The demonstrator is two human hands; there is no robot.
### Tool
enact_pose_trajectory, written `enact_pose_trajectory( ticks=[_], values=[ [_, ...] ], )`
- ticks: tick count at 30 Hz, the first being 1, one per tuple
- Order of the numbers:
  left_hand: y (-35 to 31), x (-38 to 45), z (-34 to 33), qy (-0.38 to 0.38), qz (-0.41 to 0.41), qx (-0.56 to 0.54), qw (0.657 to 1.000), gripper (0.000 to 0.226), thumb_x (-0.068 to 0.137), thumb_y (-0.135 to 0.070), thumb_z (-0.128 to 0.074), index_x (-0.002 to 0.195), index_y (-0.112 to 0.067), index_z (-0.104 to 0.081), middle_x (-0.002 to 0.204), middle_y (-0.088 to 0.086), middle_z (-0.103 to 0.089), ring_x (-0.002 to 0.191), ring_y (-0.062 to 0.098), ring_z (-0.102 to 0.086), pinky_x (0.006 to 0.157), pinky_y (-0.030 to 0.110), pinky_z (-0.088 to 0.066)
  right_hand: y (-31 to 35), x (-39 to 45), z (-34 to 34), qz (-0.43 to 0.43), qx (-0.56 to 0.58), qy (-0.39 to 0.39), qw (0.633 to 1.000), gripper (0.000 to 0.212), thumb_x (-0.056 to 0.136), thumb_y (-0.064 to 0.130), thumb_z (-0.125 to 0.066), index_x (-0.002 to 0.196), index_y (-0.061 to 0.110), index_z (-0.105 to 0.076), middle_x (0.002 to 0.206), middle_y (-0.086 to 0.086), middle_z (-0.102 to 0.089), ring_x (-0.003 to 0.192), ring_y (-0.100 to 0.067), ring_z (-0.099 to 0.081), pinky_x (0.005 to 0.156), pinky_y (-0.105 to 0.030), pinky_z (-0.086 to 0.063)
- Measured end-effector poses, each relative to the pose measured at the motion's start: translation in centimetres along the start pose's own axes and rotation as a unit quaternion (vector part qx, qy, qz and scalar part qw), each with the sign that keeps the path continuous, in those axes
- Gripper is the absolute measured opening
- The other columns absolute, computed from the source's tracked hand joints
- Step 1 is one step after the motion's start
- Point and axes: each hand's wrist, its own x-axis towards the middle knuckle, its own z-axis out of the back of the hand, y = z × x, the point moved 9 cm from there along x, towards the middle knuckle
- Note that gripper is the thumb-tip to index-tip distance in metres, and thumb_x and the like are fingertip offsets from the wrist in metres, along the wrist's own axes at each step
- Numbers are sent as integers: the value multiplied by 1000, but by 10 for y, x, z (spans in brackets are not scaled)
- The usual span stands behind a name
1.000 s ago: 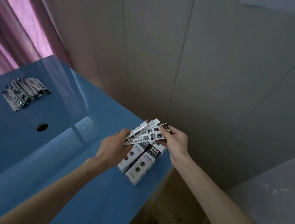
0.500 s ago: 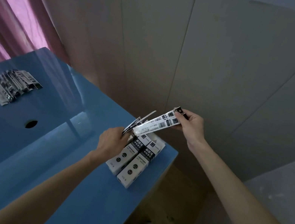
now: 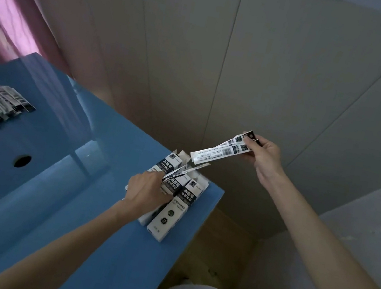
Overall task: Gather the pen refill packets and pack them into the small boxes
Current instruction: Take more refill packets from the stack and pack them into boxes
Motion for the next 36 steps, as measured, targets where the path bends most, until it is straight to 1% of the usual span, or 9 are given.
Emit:
enact_pose_trajectory(
  ticks=[6, 11, 13, 17, 19, 23, 27, 33, 36],
  values=[
    [3, -7, 16, -17, 12, -70, 997, 31, 76, -46, -76, 78, -25, -53, 70, -9, -58, 65, 17, -56, 52, 28, -34, -8, -2, -5, -92, 170, -2, 981, 8, 98, 1, -63, 96, 5, -69, 77, -2, -78, 67, -9, -74, 55, -19, -57],
    [19, -20, 31, -70, 32, -158, 984, 27, 73, -43, -77, 80, -29, -55, 74, -12, -63, 66, 15, -58, 55, 30, -43, -19, -6, -16, -145, 193, 10, 970, 7, 97, -1, -63, 96, 5, -67, 76, -3, -77, 64, -9, -74, 52, -19, -57],
    [23, -26, 33, -86, 31, -183, 979, 29, 73, -40, -80, 79, -27, -55, 73, -11, -63, 65, 16, -58, 56, 31, -45, -19, -7, -21, -144, 169, 18, 975, 6, 97, 0, -64, 98, 4, -67, 78, -5, -78, 67, -11, -75, 53, -20, -58],
    [31, -36, 37, -118, 38, -221, 967, 33, 74, -36, -85, 79, -30, -53, 72, -13, -60, 63, 8, -55, 53, 26, -36, -11, -9, -25, -122, 109, 21, 986, 6, 95, -1, -65, 97, 3, -69, 80, -7, -78, 70, -14, -75, 57, -22, -60],
    [36, -40, 39, -133, 42, -231, 963, 31, 73, -37, -86, 87, -25, -61, 78, -12, -65, 69, 11, -60, 56, 27, -43, -3, -10, -26, -99, 76, 20, 992, 6, 95, -2, -66, 96, 3, -70, 80, -8, -78, 70, -15, -76, 58, -23, -60],
    [39, -44, 39, -147, 37, -243, 958, 34, 73, -37, -86, 98, -23, -67, 87, -12, -71, 77, 13, -66, 64, 36, -54, 27, -14, -31, -26, -28, 19, 999, 8, 96, 1, -67, 96, 7, -73, 85, -8, -77, 73, -14, -75, 65, -26, -63],
    [35, -49, 42, -154, 21, -252, 955, 29, 77, -37, -84, 97, -27, -66, 83, -15, -67, 72, 6, -61, 59, 27, -46, 63, -16, -42, 67, -137, 23, 988, 11, 97, 4, -67, 99, 11, -75, 88, -7, -77, 78, -17, -74, 71, -33, -64],
    [29, -58, 39, -162, 5, -267, 950, 26, 78, -35, -85, 93, -25, -66, 81, -19, -64, 70, 5, -60, 57, 20, -39, 90, -20, -62, 98, -214, 41, 971, 12, 98, 0, -64, 97, 6, -73, 82, -7, -72, 62, -9, -71, 57, -27, -62],
    [33, -58, 36, -160, 6, -276, 948, 27, 78, -36, -85, 95, -25, -67, 83, -15, -67, 72, 6, -62, 59, 28, -47, 93, -21, -65, 93, -225, 46, 969, 11, 98, -2, -62, 104, -2, -72, 81, -10, -70, 58, -9, -71, 54, -27, -61]
  ],
)
